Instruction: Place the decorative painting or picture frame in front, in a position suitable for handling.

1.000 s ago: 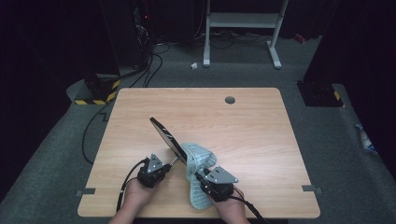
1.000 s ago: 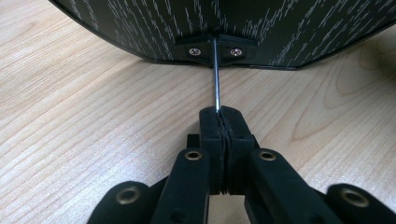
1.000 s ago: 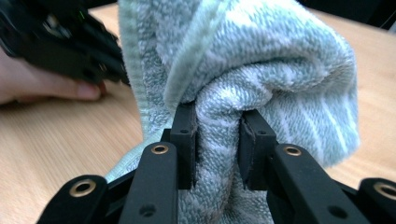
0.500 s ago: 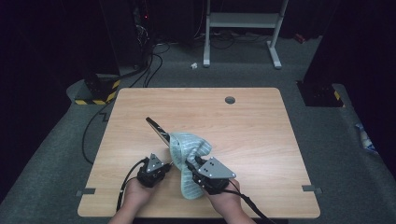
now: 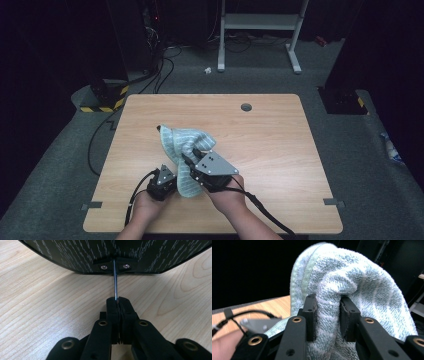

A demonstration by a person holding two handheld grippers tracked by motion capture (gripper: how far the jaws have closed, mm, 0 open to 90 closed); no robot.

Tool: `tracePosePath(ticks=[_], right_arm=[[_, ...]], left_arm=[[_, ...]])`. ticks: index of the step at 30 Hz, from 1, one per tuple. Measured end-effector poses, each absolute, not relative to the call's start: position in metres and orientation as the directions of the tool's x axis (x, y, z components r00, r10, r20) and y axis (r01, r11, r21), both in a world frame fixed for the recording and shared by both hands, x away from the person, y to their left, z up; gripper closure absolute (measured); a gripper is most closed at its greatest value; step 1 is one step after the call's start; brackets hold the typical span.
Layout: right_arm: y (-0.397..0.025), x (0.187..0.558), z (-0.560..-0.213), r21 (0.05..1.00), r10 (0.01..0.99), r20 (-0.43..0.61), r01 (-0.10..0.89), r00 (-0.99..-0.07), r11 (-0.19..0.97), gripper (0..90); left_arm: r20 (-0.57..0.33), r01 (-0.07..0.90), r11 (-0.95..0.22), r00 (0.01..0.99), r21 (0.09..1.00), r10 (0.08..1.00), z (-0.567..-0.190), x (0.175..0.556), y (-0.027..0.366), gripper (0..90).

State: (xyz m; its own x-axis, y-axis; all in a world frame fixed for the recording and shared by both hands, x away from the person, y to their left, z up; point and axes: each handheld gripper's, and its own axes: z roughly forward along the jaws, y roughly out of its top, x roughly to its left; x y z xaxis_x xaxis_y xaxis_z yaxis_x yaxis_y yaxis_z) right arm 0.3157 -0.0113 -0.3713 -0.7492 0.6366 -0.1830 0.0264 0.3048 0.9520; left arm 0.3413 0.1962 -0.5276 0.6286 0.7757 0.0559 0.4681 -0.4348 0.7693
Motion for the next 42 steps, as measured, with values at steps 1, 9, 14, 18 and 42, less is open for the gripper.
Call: tracePosePath(ticks=[1,9,14,18,42], right_arm=[[-0.008,0.316,-0.368,0.951,0.633,-0.195,0.014,-0.749,0.31,69.3],[-0.003,0.317,-0.355,0.953,0.633,-0.209,-0.01,-0.745,0.303,69.2],[0.0,0.319,-0.346,0.953,0.634,-0.216,-0.02,-0.743,0.301,69.2],[0.003,0.322,-0.341,0.953,0.633,-0.219,-0.022,-0.743,0.303,69.3],[-0.04,0.299,-0.408,0.936,0.648,-0.2,0.053,-0.735,0.349,70.3]], left_arm=[[0.059,0.467,-0.437,0.629,0.769,0.775,-0.528,0.341,0.196,87.8],[0.064,0.464,-0.443,0.632,0.767,0.772,-0.527,0.341,0.196,88.1],[0.049,0.472,-0.44,0.637,0.764,0.769,-0.528,0.34,0.195,88.2],[0.07,0.457,-0.445,0.633,0.77,0.771,-0.528,0.341,0.195,88.2],[0.066,0.459,-0.451,0.642,0.766,0.764,-0.528,0.341,0.196,88.5]])
